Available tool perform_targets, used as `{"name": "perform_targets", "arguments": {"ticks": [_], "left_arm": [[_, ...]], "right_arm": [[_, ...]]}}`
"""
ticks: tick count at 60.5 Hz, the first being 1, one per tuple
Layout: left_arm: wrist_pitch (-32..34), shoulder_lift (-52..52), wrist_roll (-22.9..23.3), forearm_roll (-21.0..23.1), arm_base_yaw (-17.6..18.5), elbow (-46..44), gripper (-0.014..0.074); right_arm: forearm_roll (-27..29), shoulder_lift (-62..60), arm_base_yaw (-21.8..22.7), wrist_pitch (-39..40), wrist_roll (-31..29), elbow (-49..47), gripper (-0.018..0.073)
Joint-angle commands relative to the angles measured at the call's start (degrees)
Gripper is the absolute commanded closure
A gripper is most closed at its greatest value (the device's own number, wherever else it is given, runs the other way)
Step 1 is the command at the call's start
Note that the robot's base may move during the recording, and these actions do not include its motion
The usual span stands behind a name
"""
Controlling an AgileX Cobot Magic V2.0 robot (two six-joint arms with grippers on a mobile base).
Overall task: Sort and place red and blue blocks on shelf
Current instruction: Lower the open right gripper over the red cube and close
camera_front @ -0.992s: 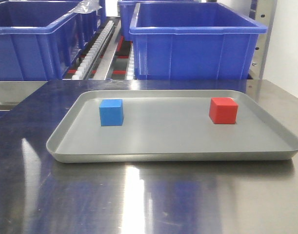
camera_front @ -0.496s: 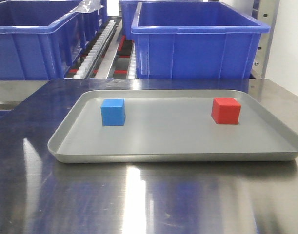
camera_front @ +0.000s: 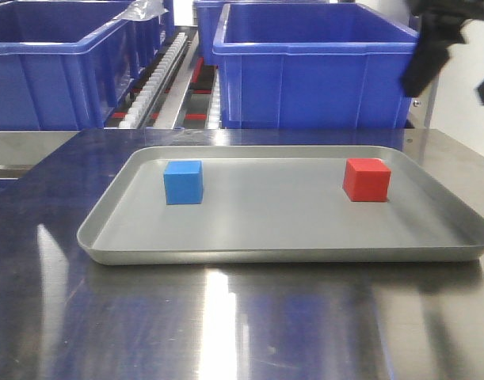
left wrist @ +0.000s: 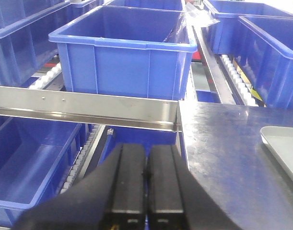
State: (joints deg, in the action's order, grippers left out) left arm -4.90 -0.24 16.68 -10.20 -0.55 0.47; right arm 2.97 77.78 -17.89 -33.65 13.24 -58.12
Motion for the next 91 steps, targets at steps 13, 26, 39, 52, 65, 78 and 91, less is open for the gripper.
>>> {"name": "perform_targets", "arguments": {"ticks": [13, 26, 39, 52, 65, 78, 91], "left_arm": [[4.9, -1.09, 0.26, -0.01, -0.09, 2.13, 0.0453], [4.9, -1.09, 0.26, -0.01, -0.09, 2.13, 0.0453], [4.9, -1.09, 0.26, -0.01, -0.09, 2.13, 0.0453], [4.9, -1.09, 0.26, -0.01, -0.09, 2.13, 0.0453], [4.9, -1.09, 0.26, -0.01, -0.09, 2.13, 0.0453], [4.9, -1.09, 0.26, -0.01, -0.09, 2.13, 0.0453], [4.9, -1.09, 0.26, -0.01, -0.09, 2.13, 0.0453]], "right_arm": [[0.02, 6.98, -1.89, -2.79, -0.25, -9.72, -0.0043], [0.02, 12.84, -1.91, -6.18, -0.25, -13.53, -0.0043], [0.02, 16.06, -2.73, -6.03, -0.25, -14.55, -0.0043], [0.02, 17.84, -3.21, -3.97, -0.25, -14.57, -0.0043], [-0.86, 19.41, -3.21, -3.23, -0.25, -14.57, -0.0043], [-1.87, 21.21, -3.21, -2.75, -0.25, -14.62, -0.0043], [-2.04, 21.63, -3.21, -1.09, -0.25, -14.62, -0.0039]]}}
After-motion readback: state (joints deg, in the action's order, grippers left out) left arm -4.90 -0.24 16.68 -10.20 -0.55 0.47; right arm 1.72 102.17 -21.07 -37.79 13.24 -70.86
